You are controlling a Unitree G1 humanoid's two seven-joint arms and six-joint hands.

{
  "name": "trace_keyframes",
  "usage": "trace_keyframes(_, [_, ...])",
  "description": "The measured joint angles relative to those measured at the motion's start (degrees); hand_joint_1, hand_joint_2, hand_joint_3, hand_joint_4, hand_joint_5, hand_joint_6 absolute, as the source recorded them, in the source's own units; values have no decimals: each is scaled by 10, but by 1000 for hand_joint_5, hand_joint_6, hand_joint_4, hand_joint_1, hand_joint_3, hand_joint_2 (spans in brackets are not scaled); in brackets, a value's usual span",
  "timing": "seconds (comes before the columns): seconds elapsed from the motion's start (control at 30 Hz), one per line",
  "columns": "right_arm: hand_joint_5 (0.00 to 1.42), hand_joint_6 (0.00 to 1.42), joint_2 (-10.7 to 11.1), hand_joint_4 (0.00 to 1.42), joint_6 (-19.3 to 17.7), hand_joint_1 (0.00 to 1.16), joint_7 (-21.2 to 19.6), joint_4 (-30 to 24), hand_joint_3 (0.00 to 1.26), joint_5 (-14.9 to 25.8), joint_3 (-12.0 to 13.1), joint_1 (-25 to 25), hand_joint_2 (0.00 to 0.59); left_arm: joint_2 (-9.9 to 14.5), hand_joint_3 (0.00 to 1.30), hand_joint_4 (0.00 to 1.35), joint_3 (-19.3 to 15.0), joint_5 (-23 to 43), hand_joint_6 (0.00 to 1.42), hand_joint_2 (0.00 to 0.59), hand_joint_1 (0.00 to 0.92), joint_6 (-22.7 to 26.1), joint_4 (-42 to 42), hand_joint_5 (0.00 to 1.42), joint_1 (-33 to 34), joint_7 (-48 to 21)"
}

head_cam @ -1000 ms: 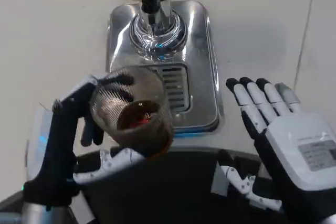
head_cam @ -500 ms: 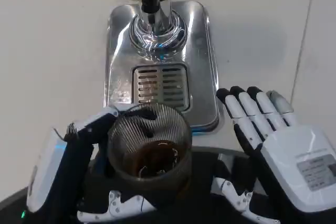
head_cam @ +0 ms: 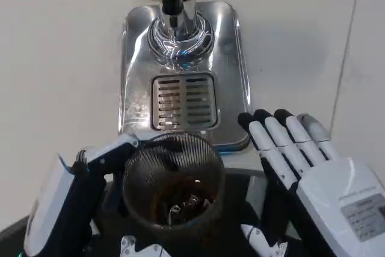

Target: Grasp the cup under the faucet to collect the drink, then remove the cup.

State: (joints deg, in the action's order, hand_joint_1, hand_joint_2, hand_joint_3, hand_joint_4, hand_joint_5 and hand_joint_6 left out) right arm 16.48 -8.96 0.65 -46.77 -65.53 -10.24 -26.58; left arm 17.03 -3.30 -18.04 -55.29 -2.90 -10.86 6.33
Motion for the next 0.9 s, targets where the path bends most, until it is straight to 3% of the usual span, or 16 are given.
trace_keyframes(0.4, [0, 0, -4, 0, -2, 292, 19, -3, 0, 6, 11, 36, 541, 0, 987, 973, -10, 1, 1424, 69, 789, -23, 15, 1300, 9, 0])
trace_keyframes(0.9, [0, 0, -2, 0, -4, 308, 17, 36, 0, 18, 22, 42, 540, -6, 989, 973, -12, 1, 1424, 78, 792, -28, 15, 1300, 9, -9])
